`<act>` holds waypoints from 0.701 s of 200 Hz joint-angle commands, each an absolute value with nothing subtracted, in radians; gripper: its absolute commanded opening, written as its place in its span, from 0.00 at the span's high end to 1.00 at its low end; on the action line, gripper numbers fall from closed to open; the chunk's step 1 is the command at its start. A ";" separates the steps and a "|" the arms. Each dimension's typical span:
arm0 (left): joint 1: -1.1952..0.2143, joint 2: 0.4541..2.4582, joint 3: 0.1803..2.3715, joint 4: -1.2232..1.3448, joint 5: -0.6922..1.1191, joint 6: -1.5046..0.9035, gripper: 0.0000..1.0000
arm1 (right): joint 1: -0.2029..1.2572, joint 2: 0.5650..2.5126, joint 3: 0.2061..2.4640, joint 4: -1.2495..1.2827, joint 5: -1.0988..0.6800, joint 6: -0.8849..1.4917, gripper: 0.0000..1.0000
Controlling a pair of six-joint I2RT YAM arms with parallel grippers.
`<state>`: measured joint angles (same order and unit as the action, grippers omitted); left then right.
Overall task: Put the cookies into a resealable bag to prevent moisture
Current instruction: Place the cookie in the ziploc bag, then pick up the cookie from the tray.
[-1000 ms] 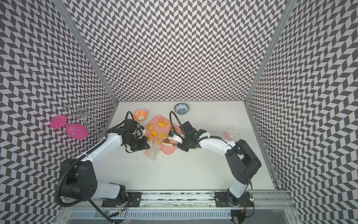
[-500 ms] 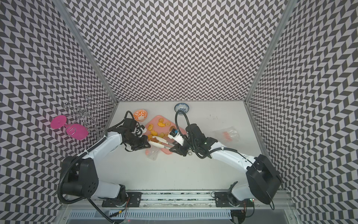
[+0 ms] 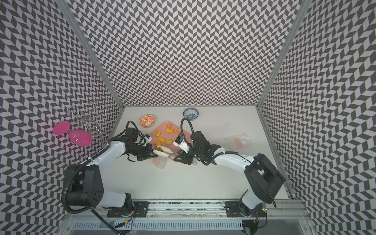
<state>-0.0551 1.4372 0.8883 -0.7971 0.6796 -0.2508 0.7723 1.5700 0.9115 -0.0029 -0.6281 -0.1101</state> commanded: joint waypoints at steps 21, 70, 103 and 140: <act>-0.040 1.410 0.879 -0.775 0.714 -0.237 1.00 | 0.779 1.571 0.942 0.059 -0.638 -0.124 0.52; -0.037 1.410 0.888 -0.780 0.718 -0.241 1.00 | 0.776 1.543 0.960 0.023 -0.603 -0.141 0.46; -0.037 1.404 0.891 -0.788 0.705 -0.241 1.00 | 0.754 1.502 0.962 0.009 -0.581 -0.139 0.47; -0.035 1.381 0.922 -0.824 0.613 -0.241 1.00 | 0.653 1.433 0.944 -0.060 -0.509 -0.162 0.47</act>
